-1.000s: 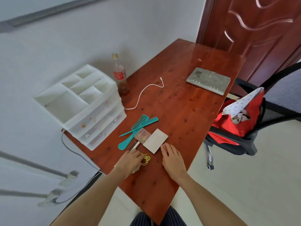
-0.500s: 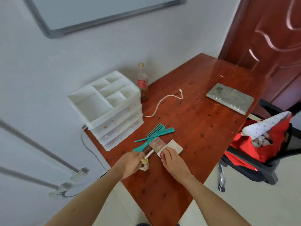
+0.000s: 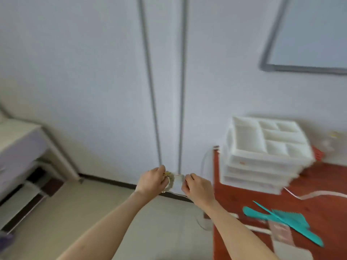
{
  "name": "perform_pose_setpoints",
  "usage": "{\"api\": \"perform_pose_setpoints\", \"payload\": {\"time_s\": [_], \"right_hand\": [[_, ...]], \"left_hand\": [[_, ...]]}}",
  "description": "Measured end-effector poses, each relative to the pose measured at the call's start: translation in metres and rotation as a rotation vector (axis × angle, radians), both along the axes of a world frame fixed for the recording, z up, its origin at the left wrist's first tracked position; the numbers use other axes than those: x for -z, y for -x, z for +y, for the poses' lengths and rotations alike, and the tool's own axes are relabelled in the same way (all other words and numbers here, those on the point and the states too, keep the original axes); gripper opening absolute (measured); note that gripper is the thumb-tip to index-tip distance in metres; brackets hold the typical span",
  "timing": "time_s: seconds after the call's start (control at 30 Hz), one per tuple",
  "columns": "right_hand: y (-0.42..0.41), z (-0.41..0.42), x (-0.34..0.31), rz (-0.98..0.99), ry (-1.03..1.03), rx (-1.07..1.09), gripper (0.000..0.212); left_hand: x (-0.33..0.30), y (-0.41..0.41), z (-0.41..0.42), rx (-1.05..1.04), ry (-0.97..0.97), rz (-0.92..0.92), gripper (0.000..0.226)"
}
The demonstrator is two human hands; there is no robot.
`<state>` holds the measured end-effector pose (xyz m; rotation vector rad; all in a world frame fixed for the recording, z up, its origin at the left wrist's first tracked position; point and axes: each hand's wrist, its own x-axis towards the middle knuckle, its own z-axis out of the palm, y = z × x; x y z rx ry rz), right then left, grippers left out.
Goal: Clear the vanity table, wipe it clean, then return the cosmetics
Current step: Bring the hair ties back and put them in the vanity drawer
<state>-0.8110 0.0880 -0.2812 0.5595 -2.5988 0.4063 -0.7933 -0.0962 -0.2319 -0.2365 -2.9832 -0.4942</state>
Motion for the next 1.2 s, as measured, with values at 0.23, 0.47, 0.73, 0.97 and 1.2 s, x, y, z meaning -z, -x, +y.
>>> {"api": "perform_pose_setpoints", "payload": {"time_s": [0.23, 0.47, 0.73, 0.97, 1.2], "right_hand": [[0.025, -0.213, -0.039, 0.074, 0.029, -0.39, 0.025], [-0.014, -0.429, -0.053, 0.152, 0.017, -0.675, 0.026], [-0.063, -0.607, -0.04, 0.094, 0.016, -0.915, 0.026], [-0.056, -0.739, -0.031, 0.082, -0.067, -1.083, 0.023], [-0.011, -0.87, -0.029, 0.09, -0.21, -1.257, 0.014]], "left_hand": [[-0.026, -0.062, -0.194, -0.59, -0.019, 0.023, 0.015], [-0.038, -0.151, -0.363, -0.852, 0.078, -0.046, 0.019], [-0.026, -0.221, -0.494, -1.08, 0.072, -0.068, 0.019], [-0.013, -0.218, -0.602, -1.241, 0.067, -0.103, 0.022], [-0.011, -0.18, -0.711, -1.404, 0.016, -0.134, 0.014]]}}
